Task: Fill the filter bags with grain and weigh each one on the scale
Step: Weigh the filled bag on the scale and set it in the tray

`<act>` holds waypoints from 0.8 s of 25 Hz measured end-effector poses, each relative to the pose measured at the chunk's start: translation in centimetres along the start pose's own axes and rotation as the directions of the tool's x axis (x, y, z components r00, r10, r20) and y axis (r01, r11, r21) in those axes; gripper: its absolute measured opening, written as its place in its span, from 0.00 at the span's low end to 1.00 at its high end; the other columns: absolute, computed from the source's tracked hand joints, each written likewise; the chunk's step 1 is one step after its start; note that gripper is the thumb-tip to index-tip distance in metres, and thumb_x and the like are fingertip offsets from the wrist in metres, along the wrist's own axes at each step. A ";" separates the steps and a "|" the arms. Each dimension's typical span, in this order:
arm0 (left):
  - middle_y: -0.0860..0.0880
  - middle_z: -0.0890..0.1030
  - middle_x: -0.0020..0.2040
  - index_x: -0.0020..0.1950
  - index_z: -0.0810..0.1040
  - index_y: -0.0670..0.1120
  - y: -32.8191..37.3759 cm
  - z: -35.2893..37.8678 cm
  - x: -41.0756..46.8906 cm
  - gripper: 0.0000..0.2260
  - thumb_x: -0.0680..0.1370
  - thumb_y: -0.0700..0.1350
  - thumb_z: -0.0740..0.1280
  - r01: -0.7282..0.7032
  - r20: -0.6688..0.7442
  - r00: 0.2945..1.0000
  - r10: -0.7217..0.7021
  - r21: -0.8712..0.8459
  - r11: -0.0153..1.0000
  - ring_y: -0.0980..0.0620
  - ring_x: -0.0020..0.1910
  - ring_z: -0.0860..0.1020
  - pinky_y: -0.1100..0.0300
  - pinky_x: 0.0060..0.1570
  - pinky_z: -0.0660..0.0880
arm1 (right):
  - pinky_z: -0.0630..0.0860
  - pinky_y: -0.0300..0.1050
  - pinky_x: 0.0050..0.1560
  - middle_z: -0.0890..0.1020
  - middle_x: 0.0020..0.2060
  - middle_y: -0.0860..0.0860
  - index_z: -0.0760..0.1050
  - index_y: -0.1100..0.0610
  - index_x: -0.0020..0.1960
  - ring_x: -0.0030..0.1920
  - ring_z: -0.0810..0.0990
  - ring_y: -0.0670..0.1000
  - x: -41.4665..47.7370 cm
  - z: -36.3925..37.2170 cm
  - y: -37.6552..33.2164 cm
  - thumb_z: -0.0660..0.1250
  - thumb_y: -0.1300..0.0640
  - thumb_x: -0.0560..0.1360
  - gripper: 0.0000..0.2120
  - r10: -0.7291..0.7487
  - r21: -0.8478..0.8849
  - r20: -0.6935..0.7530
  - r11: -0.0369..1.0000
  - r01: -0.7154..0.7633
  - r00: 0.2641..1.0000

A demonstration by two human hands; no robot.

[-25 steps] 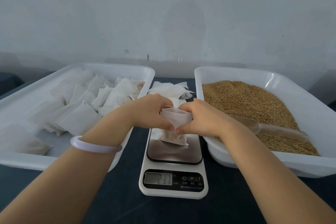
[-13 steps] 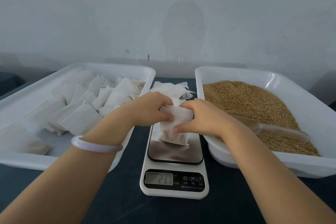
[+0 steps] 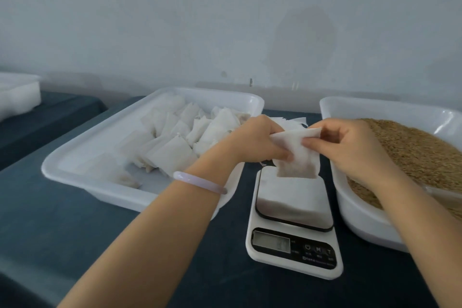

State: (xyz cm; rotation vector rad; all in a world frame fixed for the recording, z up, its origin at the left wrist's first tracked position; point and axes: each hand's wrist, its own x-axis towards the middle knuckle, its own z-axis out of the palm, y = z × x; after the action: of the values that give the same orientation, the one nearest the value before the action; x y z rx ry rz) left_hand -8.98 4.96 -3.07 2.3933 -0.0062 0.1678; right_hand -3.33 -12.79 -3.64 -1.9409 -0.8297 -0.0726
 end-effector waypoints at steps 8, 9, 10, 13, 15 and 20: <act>0.48 0.79 0.30 0.39 0.78 0.39 -3.0 -7.1 -1.2 0.09 0.64 0.43 0.70 0.152 -0.320 0.929 -0.184 -0.123 0.981 0.51 0.30 0.81 0.52 0.40 0.80 | 0.72 0.29 0.47 0.79 0.44 0.37 0.73 0.48 0.59 0.46 0.78 0.36 1.8 2.7 -2.8 0.72 0.53 0.71 0.18 -0.037 -0.049 -0.045 0.998 0.035 0.998; 0.48 0.79 0.30 0.39 0.78 0.39 -4.2 -8.3 -1.6 0.09 0.65 0.43 0.70 0.228 -0.343 0.908 -0.242 -0.083 0.970 0.50 0.31 0.82 0.54 0.39 0.80 | 0.72 0.31 0.49 0.79 0.44 0.38 0.75 0.49 0.59 0.47 0.78 0.37 2.0 3.5 -3.4 0.72 0.53 0.71 0.17 -0.048 -0.049 -0.014 0.998 0.047 0.999; 0.48 0.80 0.30 0.40 0.78 0.39 -5.4 -9.2 -2.1 0.08 0.66 0.42 0.70 0.313 -0.350 0.886 -0.303 -0.031 0.949 0.48 0.32 0.83 0.56 0.39 0.79 | 0.73 0.33 0.52 0.79 0.45 0.39 0.75 0.51 0.60 0.48 0.78 0.39 2.1 4.6 -4.1 0.71 0.53 0.72 0.17 -0.062 -0.051 0.039 0.997 0.064 0.997; 0.46 0.82 0.30 0.37 0.76 0.40 -8.5 -10.1 -3.8 0.03 0.69 0.37 0.70 0.525 -0.284 0.823 -0.491 0.055 0.849 0.46 0.33 0.84 0.54 0.43 0.81 | 0.72 0.42 0.58 0.80 0.53 0.47 0.75 0.54 0.60 0.55 0.77 0.46 2.4 8.4 -6.3 0.68 0.53 0.74 0.15 -0.106 -0.112 0.262 0.984 0.139 0.959; 0.44 0.83 0.33 0.42 0.76 0.42 -9.8 -9.4 -4.5 0.05 0.69 0.35 0.70 0.631 -0.183 0.769 -0.612 0.069 0.773 0.43 0.37 0.84 0.49 0.47 0.81 | 0.73 0.49 0.56 0.80 0.53 0.51 0.76 0.58 0.57 0.54 0.78 0.52 2.9 11.0 -7.6 0.65 0.53 0.76 0.12 -0.101 -0.204 0.410 0.959 0.198 0.907; 0.43 0.84 0.32 0.47 0.75 0.38 -10.4 -7.6 -4.4 0.06 0.71 0.31 0.66 0.754 0.024 0.655 -0.756 0.055 0.655 0.49 0.33 0.84 0.64 0.22 0.75 | 0.66 0.43 0.35 0.70 0.33 0.50 0.69 0.56 0.37 0.34 0.71 0.50 4.1 15.4 -9.3 0.64 0.57 0.76 0.10 0.132 -0.486 0.695 0.810 0.327 0.707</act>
State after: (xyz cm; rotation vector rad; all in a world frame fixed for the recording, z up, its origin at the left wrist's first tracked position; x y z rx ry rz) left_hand -13.71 17.54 -5.10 2.2276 0.9814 -0.2921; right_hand -9.98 4.45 -2.85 -2.5467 -1.5796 0.4420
